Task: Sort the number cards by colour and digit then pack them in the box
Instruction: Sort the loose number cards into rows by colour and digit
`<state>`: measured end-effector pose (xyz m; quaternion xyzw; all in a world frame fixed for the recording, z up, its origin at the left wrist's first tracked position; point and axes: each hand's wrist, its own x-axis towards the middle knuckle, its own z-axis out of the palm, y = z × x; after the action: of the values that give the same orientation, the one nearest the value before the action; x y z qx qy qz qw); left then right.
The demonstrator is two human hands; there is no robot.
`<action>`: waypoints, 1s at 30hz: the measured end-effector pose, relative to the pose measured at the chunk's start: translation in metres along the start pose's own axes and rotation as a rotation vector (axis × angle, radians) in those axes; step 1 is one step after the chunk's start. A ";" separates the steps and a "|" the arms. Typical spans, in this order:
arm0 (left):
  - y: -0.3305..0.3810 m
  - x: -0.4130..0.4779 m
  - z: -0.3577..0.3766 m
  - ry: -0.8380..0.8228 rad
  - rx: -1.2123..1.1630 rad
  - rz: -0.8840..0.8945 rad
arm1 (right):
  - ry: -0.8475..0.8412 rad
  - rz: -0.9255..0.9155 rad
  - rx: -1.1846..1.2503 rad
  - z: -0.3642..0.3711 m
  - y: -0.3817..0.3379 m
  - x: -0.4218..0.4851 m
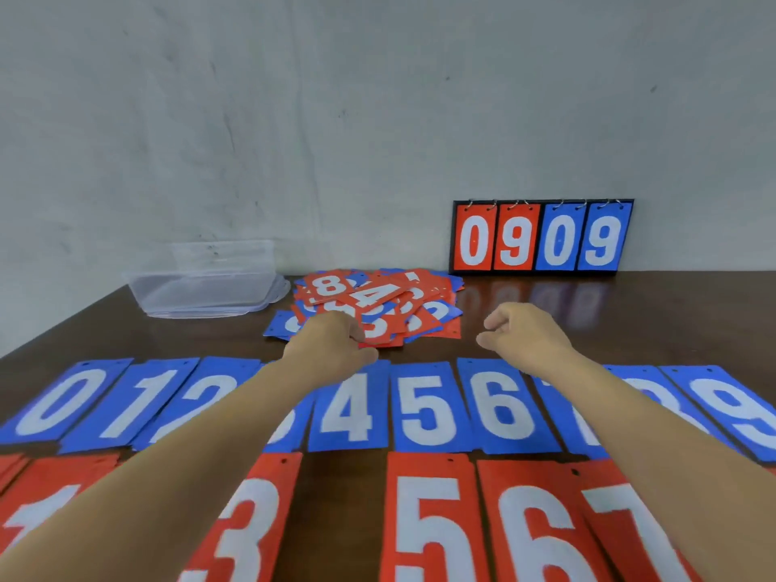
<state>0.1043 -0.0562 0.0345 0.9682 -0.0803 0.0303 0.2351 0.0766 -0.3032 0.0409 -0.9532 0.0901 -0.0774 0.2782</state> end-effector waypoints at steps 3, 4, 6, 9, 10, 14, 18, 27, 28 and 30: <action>-0.038 0.010 -0.020 0.011 -0.010 -0.044 | 0.002 0.031 0.003 0.019 -0.026 0.006; -0.048 0.014 -0.025 0.022 -0.019 -0.055 | 0.002 0.041 0.005 0.026 -0.031 0.008; -0.065 0.021 -0.031 0.038 -0.043 -0.069 | 0.003 0.064 0.003 0.038 -0.041 0.015; -0.082 0.037 -0.035 0.060 -0.083 -0.082 | 0.011 0.081 -0.032 0.051 -0.050 0.026; -0.085 0.043 -0.035 0.066 -0.109 -0.078 | 0.019 0.088 -0.048 0.054 -0.051 0.030; -0.087 0.075 -0.027 0.083 -0.182 -0.029 | 0.077 0.132 -0.095 0.059 -0.047 0.055; -0.078 0.116 -0.013 0.049 -0.215 0.042 | 0.116 0.150 -0.060 0.065 -0.042 0.084; -0.055 0.195 0.021 -0.098 0.152 0.072 | 0.113 0.082 0.044 0.099 -0.052 0.142; -0.054 0.200 0.024 -0.139 0.216 0.064 | 0.113 0.077 0.048 0.103 -0.052 0.147; -0.051 0.208 0.030 -0.194 0.322 0.056 | 0.101 0.073 0.054 0.111 -0.051 0.155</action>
<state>0.3190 -0.0546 0.0050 0.9890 -0.1237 -0.0444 0.0673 0.2553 -0.2369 -0.0089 -0.9362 0.1368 -0.1175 0.3016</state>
